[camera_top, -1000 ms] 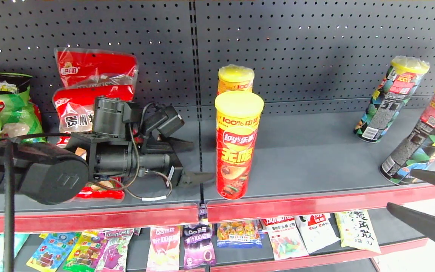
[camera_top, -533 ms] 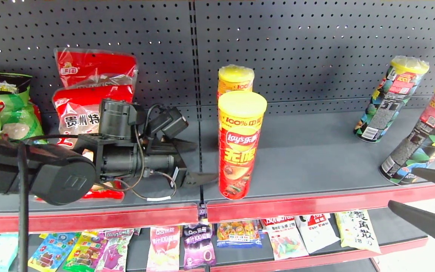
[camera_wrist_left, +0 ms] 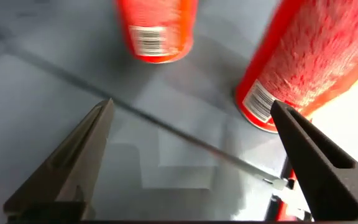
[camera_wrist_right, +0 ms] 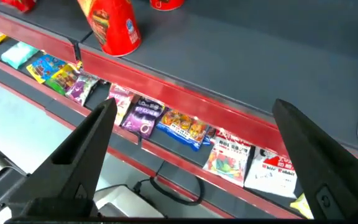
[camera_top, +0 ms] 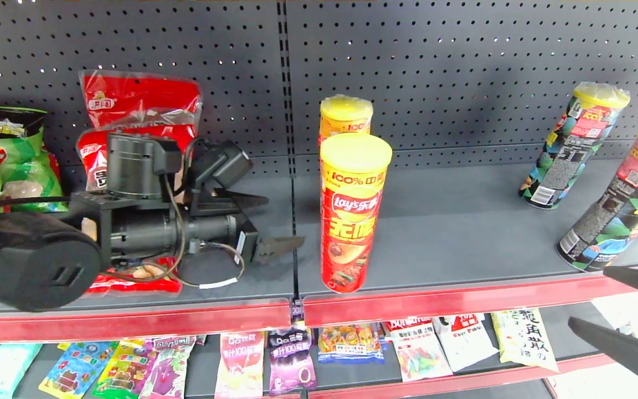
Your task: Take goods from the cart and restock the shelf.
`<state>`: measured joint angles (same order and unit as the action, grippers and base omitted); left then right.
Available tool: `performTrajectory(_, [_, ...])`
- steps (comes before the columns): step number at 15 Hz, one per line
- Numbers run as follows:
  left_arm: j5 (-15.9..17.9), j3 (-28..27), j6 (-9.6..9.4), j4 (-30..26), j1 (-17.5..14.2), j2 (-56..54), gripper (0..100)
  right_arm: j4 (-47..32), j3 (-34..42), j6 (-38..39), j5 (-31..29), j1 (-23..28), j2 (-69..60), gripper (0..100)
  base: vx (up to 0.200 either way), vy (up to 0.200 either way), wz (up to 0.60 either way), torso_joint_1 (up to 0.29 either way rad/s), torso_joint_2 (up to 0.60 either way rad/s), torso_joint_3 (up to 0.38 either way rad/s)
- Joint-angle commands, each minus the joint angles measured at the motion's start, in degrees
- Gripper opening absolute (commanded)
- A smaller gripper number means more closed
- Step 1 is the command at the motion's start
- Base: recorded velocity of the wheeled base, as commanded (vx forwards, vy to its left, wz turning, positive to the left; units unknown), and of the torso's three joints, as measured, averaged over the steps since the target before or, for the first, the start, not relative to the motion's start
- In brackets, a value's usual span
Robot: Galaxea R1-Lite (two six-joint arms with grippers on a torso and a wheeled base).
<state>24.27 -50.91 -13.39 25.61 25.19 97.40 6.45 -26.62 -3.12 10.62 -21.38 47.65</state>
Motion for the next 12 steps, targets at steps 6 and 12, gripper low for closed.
performTrajectory(6, [-31.7, 24.4, 12.68, -19.1, -1.4, -53.3, 100, -1.5, 14.7, -0.3, -6.3, 14.3, -23.6, 100, 0.000, 0.000, 0.00, 0.000, 0.00, 0.000])
performTrajectory(12, [-38.3, 29.6, 20.15, -54.6, -13.7, -83.3, 100, -17.2, 16.5, -0.3, -9.3, 22.8, -36.1, 100, 0.000, 0.000, 0.00, 0.000, 0.00, 0.000])
